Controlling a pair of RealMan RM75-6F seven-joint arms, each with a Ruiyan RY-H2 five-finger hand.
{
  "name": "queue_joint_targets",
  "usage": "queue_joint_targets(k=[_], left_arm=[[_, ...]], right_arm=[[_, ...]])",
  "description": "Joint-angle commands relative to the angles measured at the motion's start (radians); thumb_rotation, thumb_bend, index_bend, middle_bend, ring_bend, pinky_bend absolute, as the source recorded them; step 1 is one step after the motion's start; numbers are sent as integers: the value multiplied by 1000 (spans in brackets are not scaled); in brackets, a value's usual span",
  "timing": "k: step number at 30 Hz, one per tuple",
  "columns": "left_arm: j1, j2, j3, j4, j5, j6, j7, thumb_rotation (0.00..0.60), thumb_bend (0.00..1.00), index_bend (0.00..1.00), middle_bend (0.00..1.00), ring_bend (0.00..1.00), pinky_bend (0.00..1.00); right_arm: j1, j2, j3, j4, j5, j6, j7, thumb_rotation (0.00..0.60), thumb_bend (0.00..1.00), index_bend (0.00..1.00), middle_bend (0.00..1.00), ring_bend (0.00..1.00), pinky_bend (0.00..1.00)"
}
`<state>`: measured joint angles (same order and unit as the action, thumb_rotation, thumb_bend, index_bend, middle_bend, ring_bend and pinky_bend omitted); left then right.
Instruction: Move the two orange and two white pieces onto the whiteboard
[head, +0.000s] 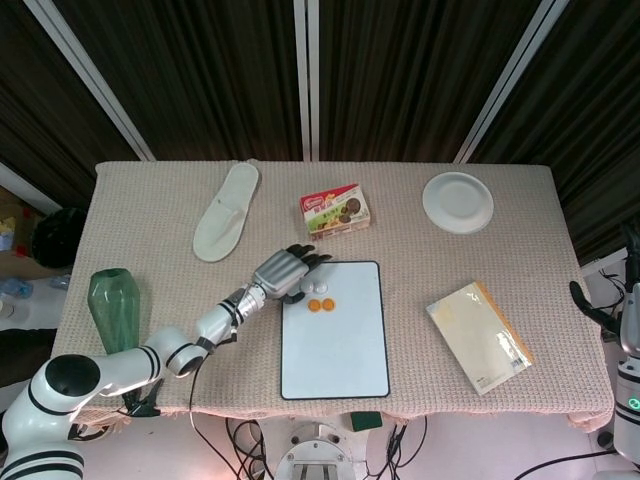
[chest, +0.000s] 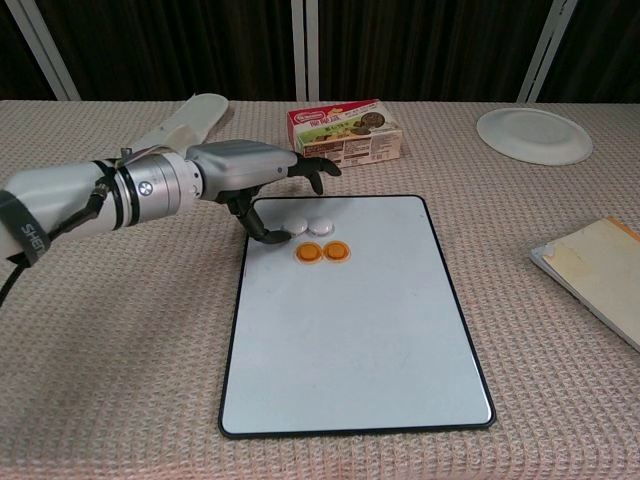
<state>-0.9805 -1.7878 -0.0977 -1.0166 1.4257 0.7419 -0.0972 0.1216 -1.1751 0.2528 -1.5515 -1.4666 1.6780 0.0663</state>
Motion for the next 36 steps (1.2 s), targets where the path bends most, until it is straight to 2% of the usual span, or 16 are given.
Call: queue_joint_targets(k=[1, 6, 9, 14, 17, 20, 22, 24, 27, 30, 36], left_arm=[[5, 15, 0, -17, -3, 5, 9, 600, 266, 0, 177, 59, 147], [29, 94, -8, -102, -29, 22, 58, 600, 264, 0, 149, 59, 147], [76, 177, -16, -193, -56, 84, 105, 600, 263, 2, 142, 59, 147], [234, 339, 7, -366, -87, 290, 193, 600, 248, 64, 137, 59, 149], [361, 442, 54, -455, -104, 426, 243, 600, 192, 81, 137, 59, 149], [479, 507, 101, -507, -89, 565, 257, 599, 159, 83, 137, 59, 150], [541, 524, 123, -511, -66, 645, 242, 588, 153, 83, 137, 59, 150], [632, 530, 156, -491, -28, 762, 202, 548, 151, 83, 137, 59, 150], [723, 530, 196, -462, 4, 851, 164, 476, 150, 82, 137, 59, 150], [793, 542, 227, -457, 13, 893, 140, 469, 149, 82, 132, 59, 149], [859, 522, 228, -385, 26, 908, 74, 455, 179, 83, 130, 59, 147]], right_arm=[[-1, 1, 0, -3, -3, 3, -1, 600, 214, 0, 0, 0, 0], [-3, 6, 0, -12, -11, 10, -1, 600, 214, 0, 0, 0, 0], [-5, 8, -1, -15, -16, 15, -1, 600, 214, 0, 0, 0, 0], [-10, 8, -9, -7, -14, 11, 6, 600, 214, 0, 0, 0, 0], [-20, 5, -24, 13, -4, -1, 5, 600, 211, 0, 0, 0, 0], [-33, 7, -46, 28, 23, -33, -22, 600, 199, 0, 0, 0, 0], [-40, 11, -60, 31, 36, -52, -43, 600, 194, 0, 0, 0, 0], [-51, 15, -84, 39, 52, -81, -74, 600, 190, 0, 0, 0, 0], [-63, 14, -106, 49, 72, -107, -104, 600, 183, 0, 0, 0, 0], [-74, 9, -124, 64, 90, -134, -111, 600, 181, 0, 0, 0, 0], [-95, -26, -154, 131, 117, -178, -82, 600, 181, 0, 0, 0, 0]])
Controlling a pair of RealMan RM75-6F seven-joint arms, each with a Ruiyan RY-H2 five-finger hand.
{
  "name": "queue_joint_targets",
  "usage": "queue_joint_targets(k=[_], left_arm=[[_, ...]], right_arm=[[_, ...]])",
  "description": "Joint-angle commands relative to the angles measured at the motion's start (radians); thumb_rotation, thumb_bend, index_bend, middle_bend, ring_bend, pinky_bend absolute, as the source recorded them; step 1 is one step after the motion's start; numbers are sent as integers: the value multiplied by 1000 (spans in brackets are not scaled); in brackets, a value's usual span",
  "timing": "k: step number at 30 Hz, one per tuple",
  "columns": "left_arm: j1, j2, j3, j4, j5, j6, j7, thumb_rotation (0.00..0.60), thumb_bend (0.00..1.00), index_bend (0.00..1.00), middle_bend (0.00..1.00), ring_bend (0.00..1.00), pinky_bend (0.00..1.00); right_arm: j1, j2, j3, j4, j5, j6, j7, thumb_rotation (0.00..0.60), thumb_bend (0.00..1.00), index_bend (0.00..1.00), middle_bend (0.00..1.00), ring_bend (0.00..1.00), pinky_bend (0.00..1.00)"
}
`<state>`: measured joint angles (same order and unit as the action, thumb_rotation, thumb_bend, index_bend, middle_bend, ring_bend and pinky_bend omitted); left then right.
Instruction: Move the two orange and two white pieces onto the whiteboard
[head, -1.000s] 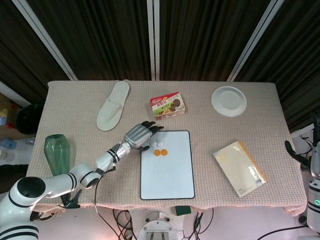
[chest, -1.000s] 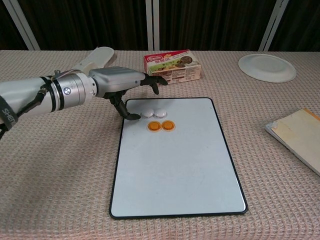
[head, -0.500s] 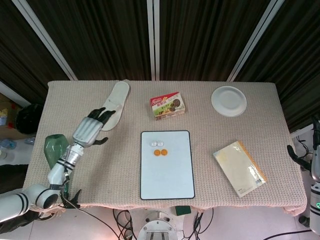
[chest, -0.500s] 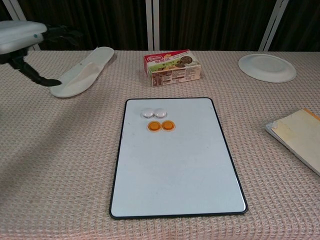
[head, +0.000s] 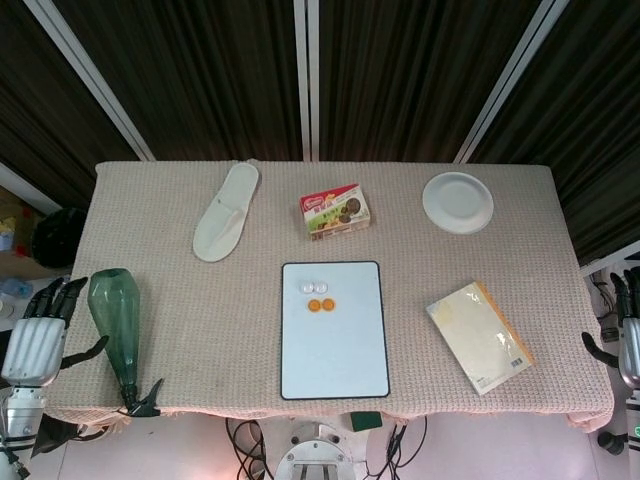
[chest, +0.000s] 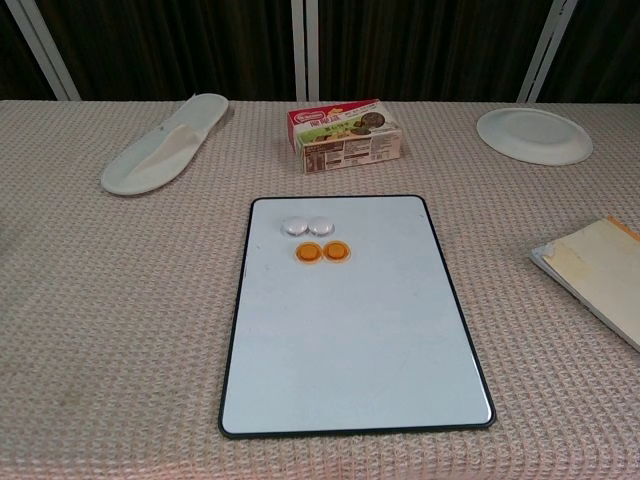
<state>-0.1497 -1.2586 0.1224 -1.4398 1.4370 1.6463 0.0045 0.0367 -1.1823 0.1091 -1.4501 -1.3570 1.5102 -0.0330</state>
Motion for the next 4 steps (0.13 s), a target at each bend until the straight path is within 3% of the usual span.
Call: queue_joint_targets(k=[1, 4], left_arm=[[33, -8, 7, 43, 17, 4, -26, 454, 180, 83, 130, 59, 147], [45, -2, -4, 46, 25, 8, -2, 453, 180, 83, 130, 59, 147]], right_arm=[[-12, -25, -11, 39, 6, -9, 25, 600, 181, 0, 0, 0, 0], [-14, -37, -7, 58, -6, 3, 49, 600, 181, 0, 0, 0, 0]])
